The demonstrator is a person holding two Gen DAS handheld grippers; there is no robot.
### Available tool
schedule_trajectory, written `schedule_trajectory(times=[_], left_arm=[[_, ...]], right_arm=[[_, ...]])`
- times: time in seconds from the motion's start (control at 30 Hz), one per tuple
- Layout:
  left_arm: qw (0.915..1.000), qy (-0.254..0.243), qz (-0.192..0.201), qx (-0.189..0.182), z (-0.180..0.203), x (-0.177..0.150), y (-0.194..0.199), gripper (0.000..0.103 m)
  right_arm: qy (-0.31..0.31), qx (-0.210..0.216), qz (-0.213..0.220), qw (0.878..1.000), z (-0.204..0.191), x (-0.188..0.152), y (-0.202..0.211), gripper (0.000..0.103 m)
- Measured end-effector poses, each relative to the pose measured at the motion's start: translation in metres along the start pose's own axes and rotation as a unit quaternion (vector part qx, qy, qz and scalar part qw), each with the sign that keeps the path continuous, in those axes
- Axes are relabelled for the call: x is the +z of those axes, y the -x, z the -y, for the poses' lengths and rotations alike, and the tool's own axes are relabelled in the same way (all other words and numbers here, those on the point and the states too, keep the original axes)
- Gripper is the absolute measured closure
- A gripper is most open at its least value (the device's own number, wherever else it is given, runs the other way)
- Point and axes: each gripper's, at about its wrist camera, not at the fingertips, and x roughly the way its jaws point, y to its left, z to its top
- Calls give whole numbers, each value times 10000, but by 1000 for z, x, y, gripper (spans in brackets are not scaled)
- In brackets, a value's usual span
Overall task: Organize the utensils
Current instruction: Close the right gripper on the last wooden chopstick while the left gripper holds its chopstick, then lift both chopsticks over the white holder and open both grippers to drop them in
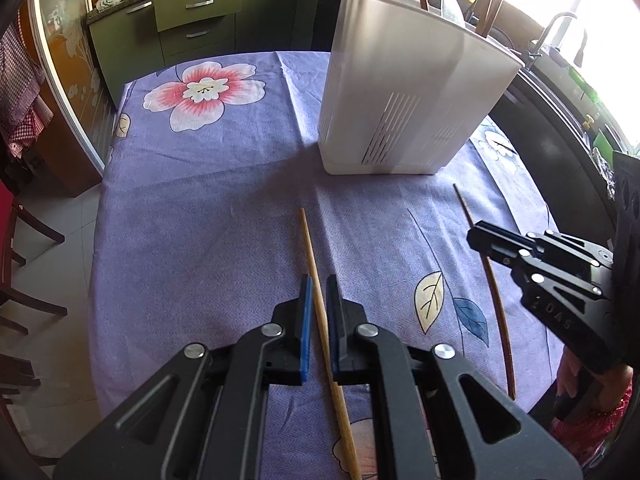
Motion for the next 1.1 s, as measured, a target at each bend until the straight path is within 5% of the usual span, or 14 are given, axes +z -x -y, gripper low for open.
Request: schedule_trajectory(times=[0.3,0.8,1.1], left_arm=[[9987,146,-472,88,-1,12,-38,96],[9980,-39,-538,329,10,14,-52,97],[9990,-239,311,221,15,22,19,97]], right_arm=[[-184,96,305,9993,18,0,38,97],[-342,184,396,9985,23,-1,39,97],[-414,197,681,9966,29,0,66,97]])
